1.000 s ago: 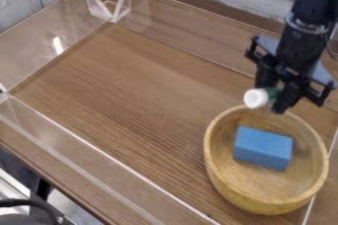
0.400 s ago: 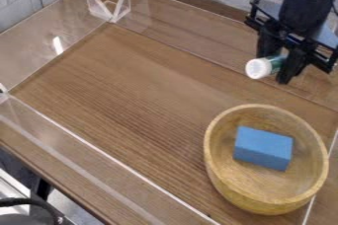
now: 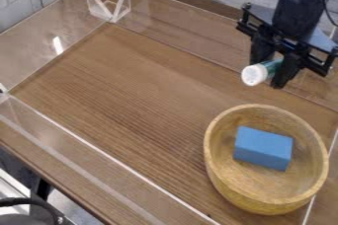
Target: Remove the green marker from inside the brown bowl and put it on the table
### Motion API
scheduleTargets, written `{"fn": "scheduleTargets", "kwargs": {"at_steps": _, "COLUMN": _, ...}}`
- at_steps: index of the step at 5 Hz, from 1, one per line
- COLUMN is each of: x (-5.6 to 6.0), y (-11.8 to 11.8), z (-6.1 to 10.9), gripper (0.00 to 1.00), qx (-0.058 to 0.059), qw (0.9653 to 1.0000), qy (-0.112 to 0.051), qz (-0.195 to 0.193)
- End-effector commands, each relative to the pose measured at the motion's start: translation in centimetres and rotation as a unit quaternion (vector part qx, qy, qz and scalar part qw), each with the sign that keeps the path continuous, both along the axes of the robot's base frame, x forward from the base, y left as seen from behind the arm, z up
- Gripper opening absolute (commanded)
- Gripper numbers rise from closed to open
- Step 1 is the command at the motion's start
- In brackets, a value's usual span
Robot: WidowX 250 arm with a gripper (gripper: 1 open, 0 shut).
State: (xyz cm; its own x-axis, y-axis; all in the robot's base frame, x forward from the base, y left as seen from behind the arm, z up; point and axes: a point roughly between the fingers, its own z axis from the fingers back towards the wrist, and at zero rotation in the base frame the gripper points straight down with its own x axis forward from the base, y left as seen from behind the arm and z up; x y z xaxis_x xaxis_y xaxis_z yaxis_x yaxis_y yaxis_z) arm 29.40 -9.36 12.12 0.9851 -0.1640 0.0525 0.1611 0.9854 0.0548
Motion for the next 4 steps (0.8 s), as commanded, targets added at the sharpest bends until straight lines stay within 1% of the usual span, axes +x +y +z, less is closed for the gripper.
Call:
{"fn": "scheduleTargets", "kwargs": {"at_steps": 1, "x": 0.24, "y": 0.26, "z": 2.16, "gripper": 0.00, "qx": -0.013, "qw": 0.9990, "qy": -0.039, "qz": 0.019}}
{"fn": "scheduleTargets", "kwargs": {"at_steps": 3, "x": -0.15, "y": 0.15, "z": 2.02, "gripper": 0.00, "qx": -0.020, "qw": 0.9982, "qy": -0.043, "qz": 0.038}}
{"fn": "scheduleTargets", "kwargs": {"at_steps": 4, "x": 0.00, "y": 0.21, "z": 1.71, "gripper": 1.00, "qx": -0.023, "qw": 0.9980, "qy": -0.044, "qz": 0.039}}
